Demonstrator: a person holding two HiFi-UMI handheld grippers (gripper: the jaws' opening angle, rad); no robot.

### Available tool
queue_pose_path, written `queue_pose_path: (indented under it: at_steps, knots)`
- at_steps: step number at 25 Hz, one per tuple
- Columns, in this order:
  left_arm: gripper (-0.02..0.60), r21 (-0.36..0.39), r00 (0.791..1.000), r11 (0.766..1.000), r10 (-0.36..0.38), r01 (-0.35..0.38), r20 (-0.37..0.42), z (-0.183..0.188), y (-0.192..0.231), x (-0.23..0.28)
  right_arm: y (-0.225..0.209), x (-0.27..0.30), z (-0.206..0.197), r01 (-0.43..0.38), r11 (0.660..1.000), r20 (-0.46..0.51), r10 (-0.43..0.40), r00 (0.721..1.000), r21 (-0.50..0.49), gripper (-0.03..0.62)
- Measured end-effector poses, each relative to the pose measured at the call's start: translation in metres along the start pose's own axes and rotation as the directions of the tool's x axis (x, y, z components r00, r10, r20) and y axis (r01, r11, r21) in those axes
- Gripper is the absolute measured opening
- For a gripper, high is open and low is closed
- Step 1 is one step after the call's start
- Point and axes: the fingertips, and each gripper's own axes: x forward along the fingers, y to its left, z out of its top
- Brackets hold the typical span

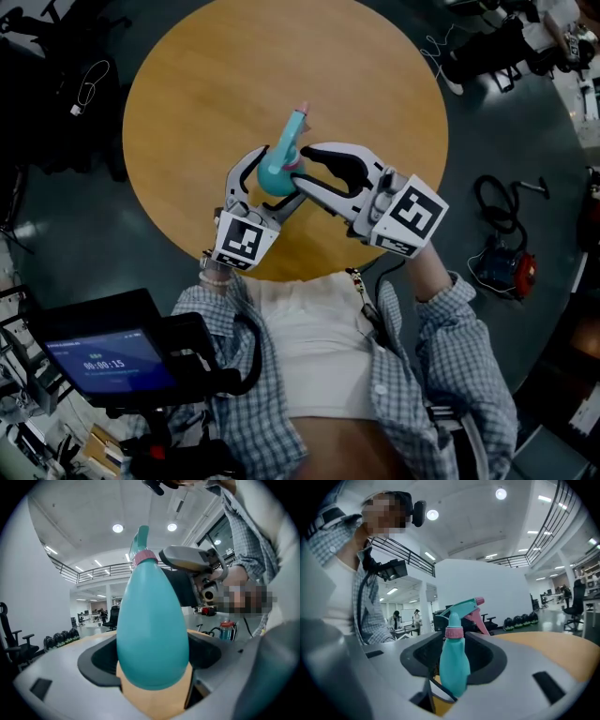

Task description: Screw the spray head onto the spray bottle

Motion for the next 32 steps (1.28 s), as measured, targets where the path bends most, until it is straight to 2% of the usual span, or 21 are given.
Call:
queue_pose_path:
  at_steps: [3,7,9,11,12,14,16,19,21,22,23,25,29,32]
  knots:
    - [0.434,0.027,0.999,0.999,-0.039,0.039,-0.011,-0.004,-0.006,-0.001,-0.004,-0.004,0.008,-0.074,0.996,0.012,0.074,0.997,0.043,0.124]
    - [0.434,0.020,0.997,0.997,-0.075,0.076,-0.030,-0.013,-0.014,-0.002,0.003,-0.001,0.005,-0.174,0.985,-0.057,0.173,0.983,-0.012,0.124]
    - [0.434,0.020,0.996,0.996,-0.082,0.083,-0.030,-0.015,-0.016,-0.002,0.006,0.002,0.004,-0.197,0.980,-0.067,0.196,0.978,-0.020,0.124]
    - [0.434,0.029,0.998,0.998,-0.057,0.058,-0.034,-0.015,-0.012,-0.002,0.006,0.004,0.003,-0.176,0.984,-0.069,0.173,0.983,-0.038,0.121]
    - [0.434,0.032,0.999,0.999,-0.030,0.032,-0.041,-0.016,-0.009,-0.002,0.004,0.005,0.002,-0.137,0.989,-0.065,0.134,0.989,-0.047,0.120]
    - [0.434,0.034,0.998,0.999,0.034,-0.032,-0.059,-0.019,0.000,-0.001,-0.001,0.008,0.001,-0.011,0.999,-0.039,0.009,0.999,-0.047,0.118]
    - [0.434,0.020,0.993,0.995,0.095,-0.093,-0.075,-0.022,0.007,0.001,-0.008,0.011,0.000,0.154,0.988,-0.002,-0.154,0.988,-0.010,0.119]
    - [0.434,-0.008,0.979,0.983,0.181,-0.183,-0.093,-0.024,0.017,0.003,-0.014,0.014,-0.001,0.368,0.928,0.038,-0.371,0.928,0.053,0.113]
    - [0.434,-0.022,0.970,0.974,0.221,-0.224,-0.097,-0.024,0.022,0.004,-0.015,0.016,0.000,0.453,0.890,0.061,-0.455,0.888,0.048,0.107]
    - [0.434,-0.028,0.969,0.972,0.230,-0.233,-0.094,-0.023,0.023,0.005,-0.014,0.017,0.000,0.469,0.882,0.069,-0.471,0.880,0.033,0.106]
    - [0.434,-0.035,0.969,0.972,0.230,-0.234,-0.088,-0.022,0.024,0.005,-0.012,0.018,0.001,0.467,0.884,0.072,-0.467,0.881,0.014,0.106]
    - [0.434,-0.037,0.975,0.977,0.208,-0.211,-0.073,-0.018,0.024,0.003,-0.009,0.020,0.001,0.417,0.909,0.062,-0.415,0.907,-0.017,0.106]
    - [0.434,-0.018,0.993,0.994,0.111,-0.112,-0.037,-0.013,0.018,-0.002,-0.004,0.016,0.000,0.235,0.972,0.026,-0.235,0.972,-0.007,0.107]
    - [0.434,0.012,0.995,0.996,0.093,-0.093,-0.035,-0.012,0.018,-0.004,-0.002,0.015,-0.002,0.147,0.989,-0.017,-0.147,0.989,0.003,0.107]
